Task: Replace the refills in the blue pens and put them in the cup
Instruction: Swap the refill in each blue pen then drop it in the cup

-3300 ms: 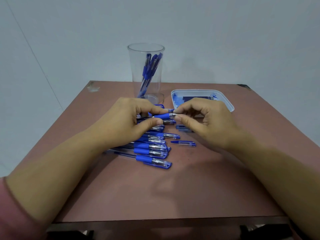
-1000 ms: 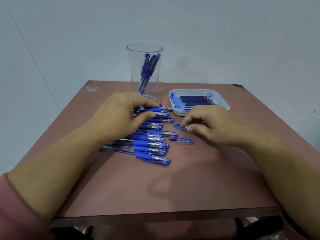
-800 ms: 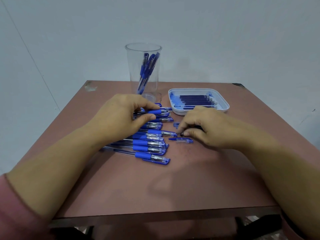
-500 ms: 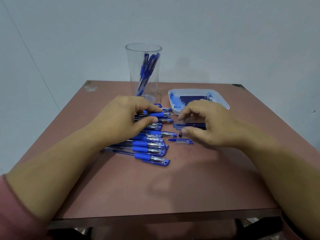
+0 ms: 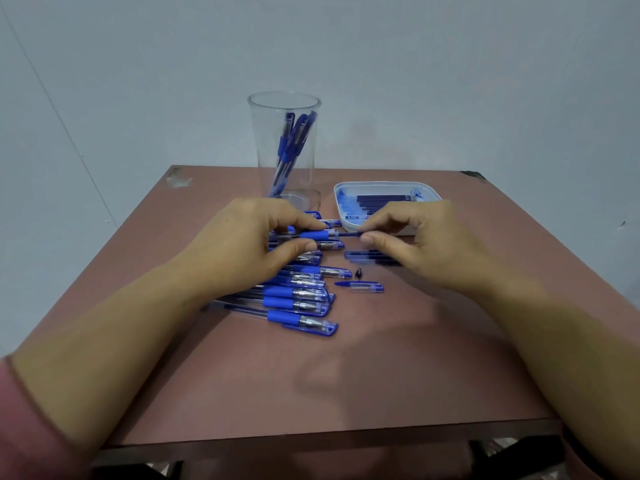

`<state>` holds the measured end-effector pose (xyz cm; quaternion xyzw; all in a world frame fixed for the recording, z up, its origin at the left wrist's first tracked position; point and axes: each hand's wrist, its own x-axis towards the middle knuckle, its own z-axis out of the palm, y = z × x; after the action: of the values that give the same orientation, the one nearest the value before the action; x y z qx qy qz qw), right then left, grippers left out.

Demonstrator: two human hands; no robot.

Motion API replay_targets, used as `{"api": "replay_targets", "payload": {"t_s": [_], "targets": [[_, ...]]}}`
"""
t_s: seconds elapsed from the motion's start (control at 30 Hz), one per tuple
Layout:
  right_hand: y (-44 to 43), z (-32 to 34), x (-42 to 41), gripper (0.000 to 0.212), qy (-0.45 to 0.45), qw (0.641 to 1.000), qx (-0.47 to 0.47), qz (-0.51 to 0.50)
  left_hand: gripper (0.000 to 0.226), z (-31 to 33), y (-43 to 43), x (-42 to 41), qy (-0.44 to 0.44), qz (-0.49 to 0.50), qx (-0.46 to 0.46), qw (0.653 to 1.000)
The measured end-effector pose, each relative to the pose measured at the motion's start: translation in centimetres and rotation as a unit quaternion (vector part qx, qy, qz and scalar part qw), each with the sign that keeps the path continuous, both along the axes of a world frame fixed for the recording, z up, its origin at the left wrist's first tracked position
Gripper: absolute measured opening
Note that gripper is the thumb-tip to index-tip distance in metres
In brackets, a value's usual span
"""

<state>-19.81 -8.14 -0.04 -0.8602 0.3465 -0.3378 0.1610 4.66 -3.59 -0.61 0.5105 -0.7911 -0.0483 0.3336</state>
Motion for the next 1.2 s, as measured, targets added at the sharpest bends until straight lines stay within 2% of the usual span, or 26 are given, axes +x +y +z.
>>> {"api": "replay_targets", "payload": {"t_s": [0.1, 0.2, 0.27, 0.37, 0.5, 0.67, 0.8, 0.9, 1.2], "targets": [[-0.5, 0.5, -1.5, 0.016, 0.002, 1.0, 0.004, -0.012, 0.026, 0.1, 0.0, 0.1, -0.007, 0.002, -0.007, 1.0], [-0.8, 0.6, -1.9, 0.006, -0.006, 1.0, 0.006, -0.008, 0.026, 0.1, 0.0, 0.1, -0.006, 0.0, -0.009, 1.0], [-0.5, 0.3, -1.3, 0.017, -0.008, 1.0, 0.002, 0.005, 0.026, 0.1, 0.0, 0.0, -0.01, -0.001, -0.01, 1.0], [-0.3, -0.3, 0.2, 0.029, 0.018, 0.998, -0.049, 0.022, 0.026, 0.0, 0.0, -0.3, -0.012, -0.004, -0.008, 1.0], [-0.8, -0.9, 0.9, 0.024, 0.046, 0.992, -0.118, 0.025, 0.025, 0.1, 0.0, -0.2, -0.007, -0.005, -0.008, 1.0], [-1.0, -0.3, -1.0, 0.018, 0.017, 0.997, -0.073, -0.008, 0.024, 0.1, -0.2, 0.3, -0.009, 0.0, -0.015, 1.0], [-1.8, 0.1, -2.8, 0.022, 0.006, 0.999, -0.024, -0.023, 0.023, 0.3, -0.5, 0.9, 0.01, 0.015, -0.017, 1.0], [-2.3, -0.1, -3.1, 0.028, 0.038, 0.999, -0.004, -0.029, 0.022, 0.3, -0.4, 1.0, 0.009, 0.017, -0.025, 0.999], [-3.1, -1.0, -3.0, 0.015, 0.156, 0.987, -0.028, -0.016, 0.023, 0.1, -0.6, 1.1, 0.003, 0.02, -0.015, 1.0]]}}
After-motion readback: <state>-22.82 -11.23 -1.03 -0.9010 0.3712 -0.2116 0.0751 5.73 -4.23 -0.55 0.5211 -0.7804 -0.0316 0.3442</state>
